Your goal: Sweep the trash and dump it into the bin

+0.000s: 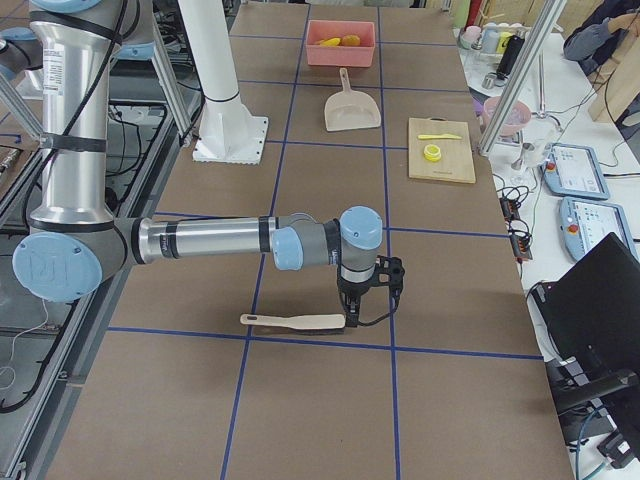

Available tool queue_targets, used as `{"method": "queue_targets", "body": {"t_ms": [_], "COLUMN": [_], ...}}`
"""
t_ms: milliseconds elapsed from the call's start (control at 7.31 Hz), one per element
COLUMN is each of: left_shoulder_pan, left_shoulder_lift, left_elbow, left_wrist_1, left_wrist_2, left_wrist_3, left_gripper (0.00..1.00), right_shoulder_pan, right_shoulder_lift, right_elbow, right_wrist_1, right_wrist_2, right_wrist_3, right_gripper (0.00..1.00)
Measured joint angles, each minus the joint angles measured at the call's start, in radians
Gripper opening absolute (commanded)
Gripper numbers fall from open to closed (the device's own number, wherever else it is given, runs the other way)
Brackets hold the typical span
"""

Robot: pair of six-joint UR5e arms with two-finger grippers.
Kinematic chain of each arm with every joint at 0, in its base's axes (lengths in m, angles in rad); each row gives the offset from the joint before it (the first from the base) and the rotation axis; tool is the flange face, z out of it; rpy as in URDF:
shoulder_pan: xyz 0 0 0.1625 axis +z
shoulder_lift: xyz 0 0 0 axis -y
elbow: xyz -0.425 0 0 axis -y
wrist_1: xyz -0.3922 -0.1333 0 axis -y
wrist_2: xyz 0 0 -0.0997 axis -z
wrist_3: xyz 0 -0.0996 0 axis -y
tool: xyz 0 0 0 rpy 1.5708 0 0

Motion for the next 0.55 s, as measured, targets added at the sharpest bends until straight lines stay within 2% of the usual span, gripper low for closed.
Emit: {"method": "queue_targets", "body": {"t_ms": [547], "left_shoulder_pan": [0.001], "left_shoulder_lift": [0.013], "left_elbow": [0.000], "left_wrist_1": [-0.050], "left_wrist_2": [0.000], "left_wrist_3": [0.008], "left_gripper": [0.98], "right_shoulder_pan": [0.000], "right_shoulder_lift": [0.000], "right_elbow": [-0.001], "right_wrist_1": [-0.001], "right_wrist_2": [-0.003], "right_wrist_3": [0.001], "right_gripper": [1.00]}}
